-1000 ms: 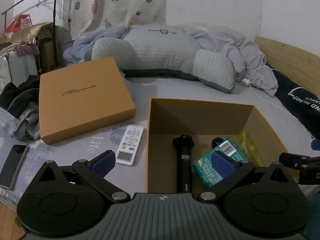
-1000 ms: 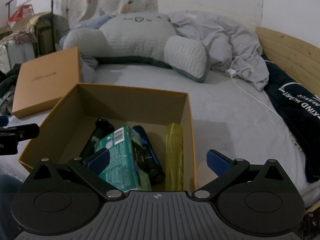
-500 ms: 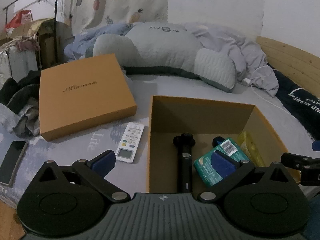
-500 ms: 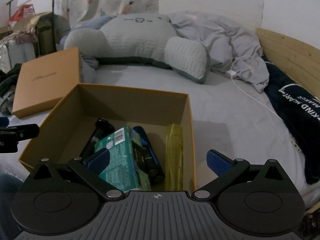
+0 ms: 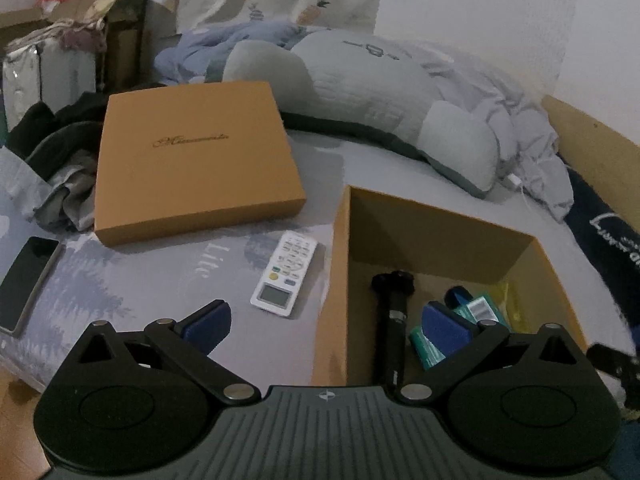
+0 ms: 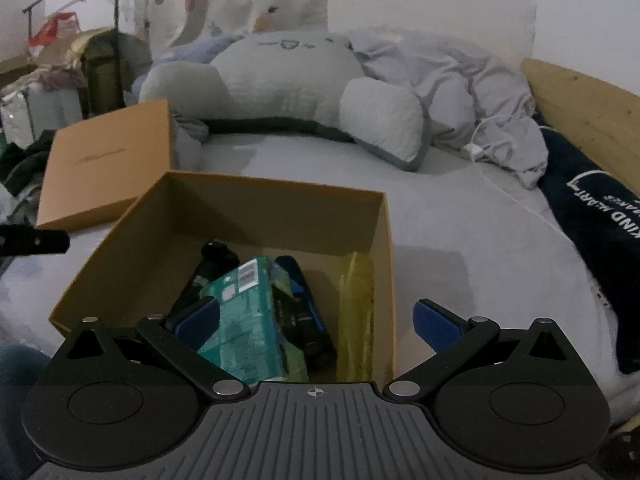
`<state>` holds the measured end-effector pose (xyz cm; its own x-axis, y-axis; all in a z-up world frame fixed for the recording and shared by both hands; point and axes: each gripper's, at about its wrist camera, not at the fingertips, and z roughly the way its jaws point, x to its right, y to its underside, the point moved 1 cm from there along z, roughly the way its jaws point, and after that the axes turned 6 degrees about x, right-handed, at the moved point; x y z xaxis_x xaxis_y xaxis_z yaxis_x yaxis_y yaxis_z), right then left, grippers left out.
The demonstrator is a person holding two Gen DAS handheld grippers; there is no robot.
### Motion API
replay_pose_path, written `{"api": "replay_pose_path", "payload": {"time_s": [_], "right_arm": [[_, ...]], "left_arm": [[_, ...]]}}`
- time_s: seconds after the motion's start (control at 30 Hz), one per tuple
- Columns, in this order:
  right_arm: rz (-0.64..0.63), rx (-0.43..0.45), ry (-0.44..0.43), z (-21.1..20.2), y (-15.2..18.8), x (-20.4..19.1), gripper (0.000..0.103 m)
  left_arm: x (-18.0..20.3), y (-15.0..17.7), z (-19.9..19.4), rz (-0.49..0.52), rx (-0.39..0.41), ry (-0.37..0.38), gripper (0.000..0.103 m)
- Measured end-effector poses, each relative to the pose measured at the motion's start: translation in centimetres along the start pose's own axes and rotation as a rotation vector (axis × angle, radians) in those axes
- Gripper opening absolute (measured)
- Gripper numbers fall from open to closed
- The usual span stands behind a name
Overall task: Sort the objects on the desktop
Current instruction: 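Move the left gripper to the white remote and close on it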
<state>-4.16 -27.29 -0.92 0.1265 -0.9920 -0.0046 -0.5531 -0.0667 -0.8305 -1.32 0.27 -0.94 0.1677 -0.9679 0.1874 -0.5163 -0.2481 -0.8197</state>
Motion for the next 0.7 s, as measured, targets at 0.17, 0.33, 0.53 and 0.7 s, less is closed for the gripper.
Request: {"api": "replay_pose_path", "payload": {"time_s": [0.17, 0.33, 0.53, 0.7], "right_arm": [[0.013, -0.006, -0.034, -0.2, 0.0, -0.1, 0.103], [0.01, -0.006, -0.05, -0.3, 0.0, -0.2, 0.103], [0.024, -0.01, -0.06, -0.4, -0.1, -0.2, 0.103], [0.036, -0.027, -0.066, 0.1, 0.0, 0.3, 0.103]], "left_arm": [[-0.4, -0.6, 1.0, -0.005, -0.009, -0.035, 0.103], [-1.7, -2.0, 3.0, 0.0, 0.003, -0.071, 0.102], [-3.2, -1.9, 6.3, -0.01, -0.046, -0.047, 0.091], [-3.9, -1.1, 9.2, -0.032, -0.094, -0.004, 0.076]]}}
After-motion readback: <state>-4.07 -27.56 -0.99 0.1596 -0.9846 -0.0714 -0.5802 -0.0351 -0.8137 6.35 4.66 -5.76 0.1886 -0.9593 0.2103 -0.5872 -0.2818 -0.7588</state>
